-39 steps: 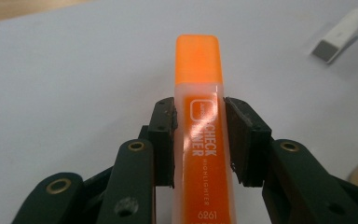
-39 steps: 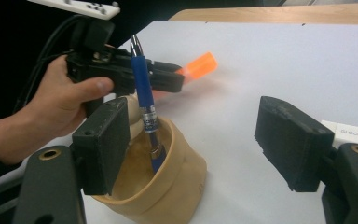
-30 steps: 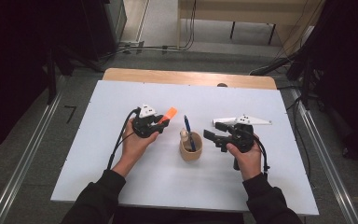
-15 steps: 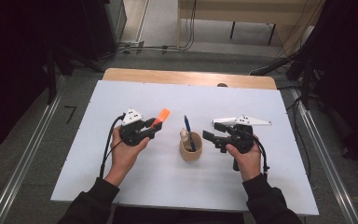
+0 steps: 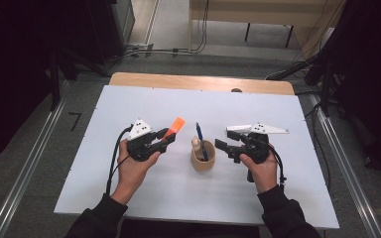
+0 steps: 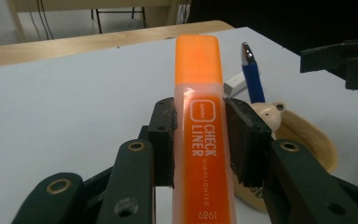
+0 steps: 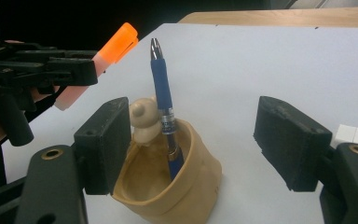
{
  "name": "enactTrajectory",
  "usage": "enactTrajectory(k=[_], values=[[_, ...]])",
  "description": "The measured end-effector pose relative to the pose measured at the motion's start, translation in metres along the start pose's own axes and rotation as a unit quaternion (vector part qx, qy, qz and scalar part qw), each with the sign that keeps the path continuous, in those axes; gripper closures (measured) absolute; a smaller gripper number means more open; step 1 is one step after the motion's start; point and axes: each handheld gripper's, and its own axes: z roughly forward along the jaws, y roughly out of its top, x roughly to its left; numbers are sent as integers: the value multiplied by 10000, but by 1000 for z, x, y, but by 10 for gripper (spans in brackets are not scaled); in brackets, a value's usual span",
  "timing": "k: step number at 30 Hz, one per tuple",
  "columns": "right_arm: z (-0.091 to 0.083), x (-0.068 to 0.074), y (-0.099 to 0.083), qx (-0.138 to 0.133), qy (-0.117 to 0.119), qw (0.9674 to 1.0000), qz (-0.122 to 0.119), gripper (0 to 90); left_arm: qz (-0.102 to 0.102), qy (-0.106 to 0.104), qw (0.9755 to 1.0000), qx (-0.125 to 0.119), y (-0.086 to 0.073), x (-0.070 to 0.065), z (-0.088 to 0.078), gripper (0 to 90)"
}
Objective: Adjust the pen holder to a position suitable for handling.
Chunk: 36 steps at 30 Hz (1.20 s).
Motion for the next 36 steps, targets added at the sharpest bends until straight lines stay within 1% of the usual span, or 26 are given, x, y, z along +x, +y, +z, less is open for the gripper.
enactTrajectory(k=[1, 3, 6, 9, 15, 19, 22, 25, 32, 35, 36], values=[[0, 1, 0, -4, -3, 10000, 13, 257, 10, -28, 10000, 5, 0, -1, 0, 659], [0, 2, 1, -6, 5, 10000, -3, 257, -89, -158, 9998, 11, 1, -3, -1, 659], [0, 5, 1, 21, 6, 10000, -62, 256, -33, -173, 9998, -26, 3, -6, -2, 658], [0, 7, 2, 17, 28, 10000, -74, 257, -32, -215, 9997, -104, 4, -9, -4, 658], [0, 10, 4, -31, 61, 10000, -73, 261, 53, -342, 9992, -220, 8, -21, -8, 659], [0, 14, 5, -65, 137, 9999, -78, 264, 115, -431, 9987, -233, 8, -30, -7, 658], [1, 17, 6, -67, 167, 9998, -33, 270, 167, -490, 9984, -208, 7, -36, -5, 659], [2, 19, 6, -84, 197, 9998, 45, 280, 145, -571, 9981, -192, 5, -41, -1, 658], [3, 23, 7, -121, 337, 9993, 103, 284, 268, -591, 9978, -156, 2, -53, 7, 658], [4, 25, 8, -150, 359, 9992, 99, 284, 361, -519, 9979, -161, 0, -57, 9, 658], [4, 26, 8, -161, 389, 9990, 133, 285, 386, -505, 9978, -171, 0, -59, 9, 658]])
